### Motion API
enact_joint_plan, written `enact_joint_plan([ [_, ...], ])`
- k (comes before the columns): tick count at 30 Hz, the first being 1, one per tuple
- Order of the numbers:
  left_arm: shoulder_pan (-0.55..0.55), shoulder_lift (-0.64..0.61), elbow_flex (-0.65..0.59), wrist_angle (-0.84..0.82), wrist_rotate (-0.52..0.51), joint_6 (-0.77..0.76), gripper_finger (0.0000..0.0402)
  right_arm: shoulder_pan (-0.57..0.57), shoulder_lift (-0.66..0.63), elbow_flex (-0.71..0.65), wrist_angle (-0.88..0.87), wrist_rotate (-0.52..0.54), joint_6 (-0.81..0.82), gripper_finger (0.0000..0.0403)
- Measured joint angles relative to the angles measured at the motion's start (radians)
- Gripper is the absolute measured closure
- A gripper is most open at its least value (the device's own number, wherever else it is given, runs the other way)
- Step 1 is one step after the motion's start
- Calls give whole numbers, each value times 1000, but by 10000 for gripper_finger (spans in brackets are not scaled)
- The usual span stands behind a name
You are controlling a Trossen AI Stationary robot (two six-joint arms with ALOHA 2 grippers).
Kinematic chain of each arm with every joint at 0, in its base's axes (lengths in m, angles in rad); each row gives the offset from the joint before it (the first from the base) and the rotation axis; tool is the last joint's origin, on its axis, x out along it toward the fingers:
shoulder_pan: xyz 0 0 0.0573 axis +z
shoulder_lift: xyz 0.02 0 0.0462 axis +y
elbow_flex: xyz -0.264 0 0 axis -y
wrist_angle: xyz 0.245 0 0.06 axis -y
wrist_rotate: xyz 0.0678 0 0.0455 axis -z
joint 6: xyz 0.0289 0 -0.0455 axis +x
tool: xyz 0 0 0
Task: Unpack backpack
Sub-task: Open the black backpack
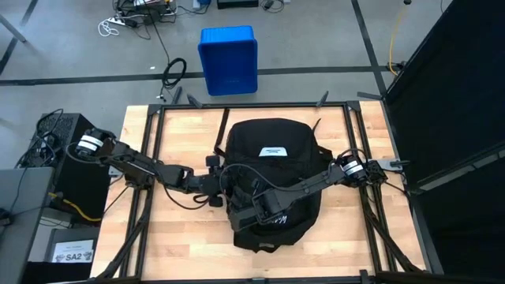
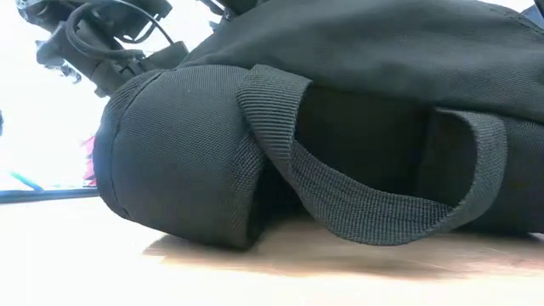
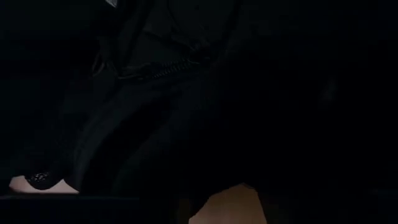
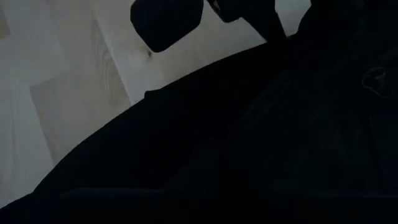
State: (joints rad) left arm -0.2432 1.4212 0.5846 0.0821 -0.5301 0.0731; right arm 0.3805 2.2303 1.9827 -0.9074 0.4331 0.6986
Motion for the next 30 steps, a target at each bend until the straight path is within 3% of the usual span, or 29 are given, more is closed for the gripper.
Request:
enact_joint_plan([
  [11,1,13,0,63,-26,111,270,-1,0,0,13,3,-1,403],
  [23,47,79,0,155,27,168,186,-4,0,-1,22,-7,-1,403],
  [30,87,181,2,277,47,192,179,-5,0,-2,21,-7,-1,403],
])
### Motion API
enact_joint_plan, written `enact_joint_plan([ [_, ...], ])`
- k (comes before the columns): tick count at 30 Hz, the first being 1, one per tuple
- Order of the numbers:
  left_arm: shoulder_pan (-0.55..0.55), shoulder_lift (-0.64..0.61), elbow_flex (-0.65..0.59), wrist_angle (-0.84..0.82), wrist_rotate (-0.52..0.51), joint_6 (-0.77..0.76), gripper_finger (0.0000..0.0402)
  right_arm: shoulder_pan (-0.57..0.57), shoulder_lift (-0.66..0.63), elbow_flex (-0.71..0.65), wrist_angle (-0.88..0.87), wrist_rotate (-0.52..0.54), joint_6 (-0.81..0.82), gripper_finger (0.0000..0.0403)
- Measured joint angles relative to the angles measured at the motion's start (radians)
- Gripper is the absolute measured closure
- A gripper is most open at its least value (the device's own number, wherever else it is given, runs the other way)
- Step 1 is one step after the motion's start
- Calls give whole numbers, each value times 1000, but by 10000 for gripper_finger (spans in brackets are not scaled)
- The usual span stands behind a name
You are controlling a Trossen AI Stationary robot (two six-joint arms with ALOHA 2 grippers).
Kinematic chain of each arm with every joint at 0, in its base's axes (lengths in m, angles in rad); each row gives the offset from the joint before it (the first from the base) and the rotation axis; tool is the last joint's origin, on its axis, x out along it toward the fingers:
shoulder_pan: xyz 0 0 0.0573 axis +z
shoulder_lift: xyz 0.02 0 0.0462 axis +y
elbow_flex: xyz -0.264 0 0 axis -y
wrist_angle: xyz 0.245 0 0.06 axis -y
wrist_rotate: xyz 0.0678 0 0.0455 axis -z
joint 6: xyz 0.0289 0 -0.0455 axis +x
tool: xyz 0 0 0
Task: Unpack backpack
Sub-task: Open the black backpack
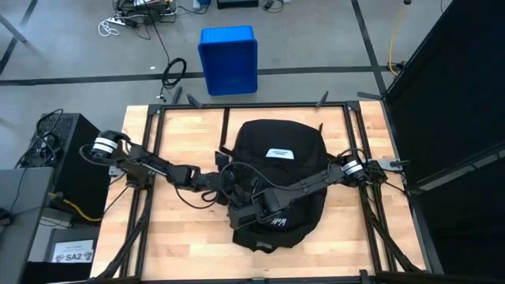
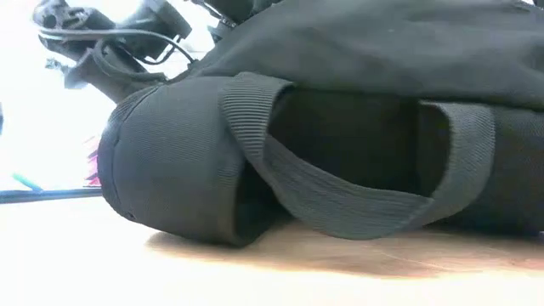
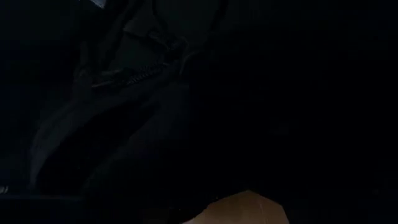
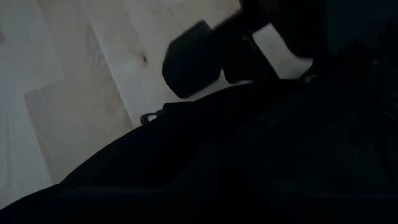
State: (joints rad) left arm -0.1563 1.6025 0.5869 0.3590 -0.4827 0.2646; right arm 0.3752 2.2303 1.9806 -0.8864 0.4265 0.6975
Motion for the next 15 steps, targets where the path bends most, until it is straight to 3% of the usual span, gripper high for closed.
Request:
enact_joint_plan([
  [6,30,61,1,89,25,1,216,0,0,0,-2,-1,0,403],
  [9,38,81,1,104,24,0,276,0,0,0,-8,-5,0,403],
  [12,39,89,2,82,18,-6,367,0,0,0,-11,-18,2,403],
  [15,37,80,3,21,18,-16,395,2,0,0,-26,-37,15,403],
])
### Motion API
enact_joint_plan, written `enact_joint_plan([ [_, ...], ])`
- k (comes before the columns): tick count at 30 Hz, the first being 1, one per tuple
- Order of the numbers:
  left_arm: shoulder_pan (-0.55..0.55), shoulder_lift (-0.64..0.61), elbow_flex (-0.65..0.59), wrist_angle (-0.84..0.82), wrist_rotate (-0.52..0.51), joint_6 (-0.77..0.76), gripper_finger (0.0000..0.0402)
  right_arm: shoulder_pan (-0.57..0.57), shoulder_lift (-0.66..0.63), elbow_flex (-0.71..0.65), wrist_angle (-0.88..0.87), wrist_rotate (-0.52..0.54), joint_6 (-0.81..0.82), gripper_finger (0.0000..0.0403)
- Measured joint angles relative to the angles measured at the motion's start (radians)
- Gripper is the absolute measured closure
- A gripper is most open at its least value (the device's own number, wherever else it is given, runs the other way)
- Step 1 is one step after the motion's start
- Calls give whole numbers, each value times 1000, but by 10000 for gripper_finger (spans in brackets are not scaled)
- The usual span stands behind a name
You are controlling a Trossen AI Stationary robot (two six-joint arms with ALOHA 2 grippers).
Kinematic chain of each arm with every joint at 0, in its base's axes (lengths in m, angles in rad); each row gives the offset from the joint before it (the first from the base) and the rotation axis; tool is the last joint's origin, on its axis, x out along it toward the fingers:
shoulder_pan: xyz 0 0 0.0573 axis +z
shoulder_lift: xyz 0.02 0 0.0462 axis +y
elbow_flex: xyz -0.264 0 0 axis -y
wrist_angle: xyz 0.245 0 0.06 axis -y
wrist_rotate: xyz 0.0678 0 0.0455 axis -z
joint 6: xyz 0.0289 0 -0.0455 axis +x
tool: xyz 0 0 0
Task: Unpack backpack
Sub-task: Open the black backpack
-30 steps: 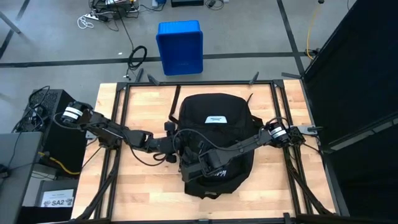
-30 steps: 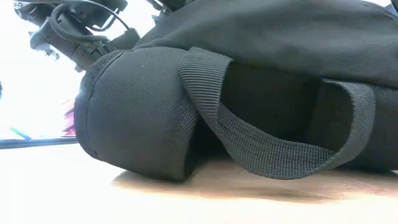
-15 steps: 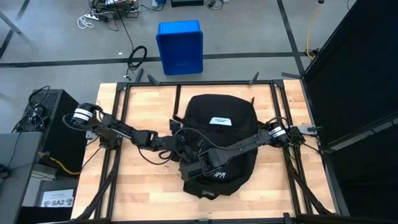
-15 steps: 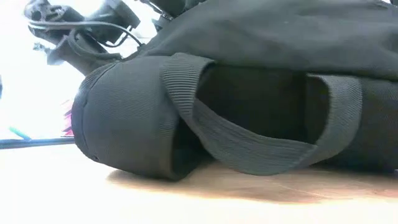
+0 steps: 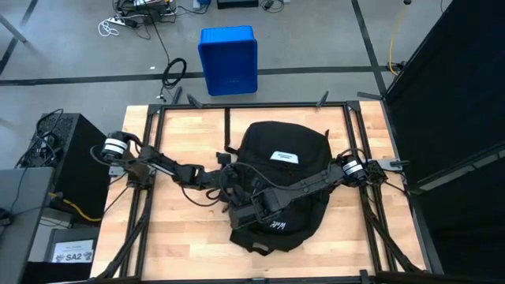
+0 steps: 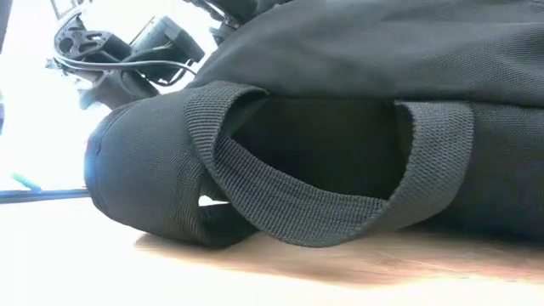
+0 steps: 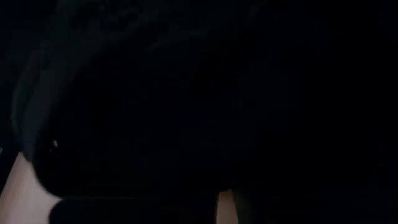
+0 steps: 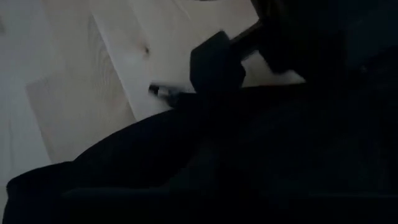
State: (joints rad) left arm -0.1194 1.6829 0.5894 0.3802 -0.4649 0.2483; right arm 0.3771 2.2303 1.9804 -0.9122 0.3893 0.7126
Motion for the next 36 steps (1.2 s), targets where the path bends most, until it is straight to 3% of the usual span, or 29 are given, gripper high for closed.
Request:
enact_joint_plan([
  [8,-112,-97,-7,-307,-59,-148,401,41,0,4,-158,-56,145,402],
  [13,-225,-159,-6,-354,-76,-203,402,87,0,4,-239,-86,244,402],
  [18,-300,-232,-5,-323,-90,-208,402,132,0,4,-274,-95,314,402],
  [24,-312,-291,-4,-278,-80,-177,402,170,0,3,-309,-138,351,402],
  [30,-311,-252,-4,-176,95,-171,397,180,0,2,-319,-137,353,402],
  [36,-299,-176,-4,-55,102,-121,380,178,0,2,-319,-134,331,402],
])
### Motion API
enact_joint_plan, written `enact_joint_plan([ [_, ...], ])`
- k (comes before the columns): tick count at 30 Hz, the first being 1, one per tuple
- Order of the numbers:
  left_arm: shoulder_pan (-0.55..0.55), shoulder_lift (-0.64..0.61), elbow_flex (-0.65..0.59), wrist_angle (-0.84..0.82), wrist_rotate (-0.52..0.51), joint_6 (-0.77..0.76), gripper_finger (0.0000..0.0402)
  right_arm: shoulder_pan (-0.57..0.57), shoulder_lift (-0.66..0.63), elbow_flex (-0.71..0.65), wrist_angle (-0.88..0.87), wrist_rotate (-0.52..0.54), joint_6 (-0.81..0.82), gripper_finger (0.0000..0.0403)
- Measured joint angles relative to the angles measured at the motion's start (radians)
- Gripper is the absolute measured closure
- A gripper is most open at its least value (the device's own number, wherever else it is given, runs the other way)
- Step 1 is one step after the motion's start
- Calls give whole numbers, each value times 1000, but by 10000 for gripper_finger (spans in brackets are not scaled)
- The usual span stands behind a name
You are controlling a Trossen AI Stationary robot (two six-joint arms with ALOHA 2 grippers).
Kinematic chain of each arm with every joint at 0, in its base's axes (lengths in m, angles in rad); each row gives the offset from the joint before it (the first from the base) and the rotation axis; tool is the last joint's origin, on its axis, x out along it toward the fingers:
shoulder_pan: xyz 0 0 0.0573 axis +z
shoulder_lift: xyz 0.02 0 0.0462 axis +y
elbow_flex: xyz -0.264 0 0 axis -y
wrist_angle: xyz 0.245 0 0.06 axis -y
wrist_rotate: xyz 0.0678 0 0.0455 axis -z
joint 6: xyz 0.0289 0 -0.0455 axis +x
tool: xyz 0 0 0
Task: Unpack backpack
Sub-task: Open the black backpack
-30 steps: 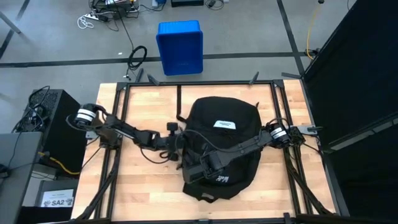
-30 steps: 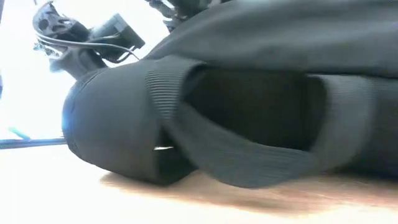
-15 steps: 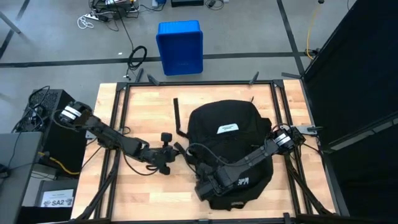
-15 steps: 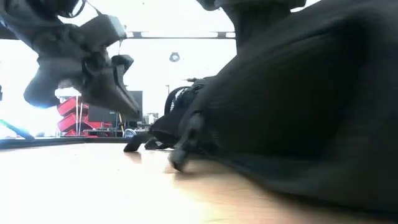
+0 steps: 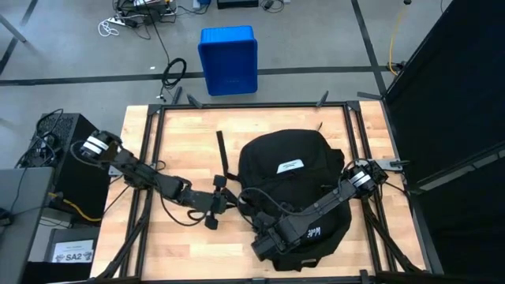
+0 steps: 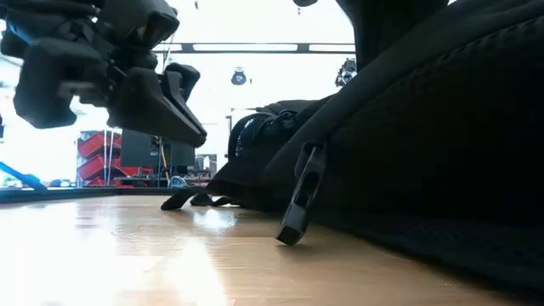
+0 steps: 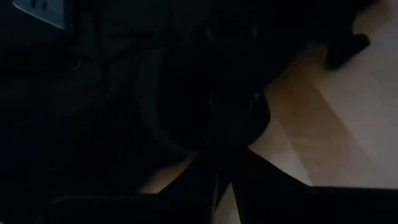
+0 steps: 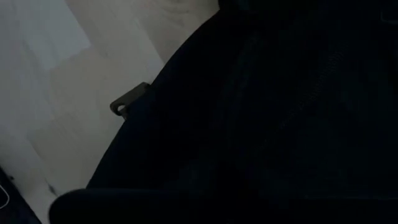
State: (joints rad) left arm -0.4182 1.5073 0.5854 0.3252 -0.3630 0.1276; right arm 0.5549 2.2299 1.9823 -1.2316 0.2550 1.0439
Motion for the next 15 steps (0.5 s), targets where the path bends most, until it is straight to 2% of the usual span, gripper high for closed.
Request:
enact_joint_plan([
  [9,75,109,2,193,-4,3,373,-9,0,0,2,6,-34,403],
  [11,82,120,2,205,24,3,373,-11,0,0,2,12,-43,403],
  [15,85,121,2,211,149,21,373,-18,0,0,2,45,-55,403],
])
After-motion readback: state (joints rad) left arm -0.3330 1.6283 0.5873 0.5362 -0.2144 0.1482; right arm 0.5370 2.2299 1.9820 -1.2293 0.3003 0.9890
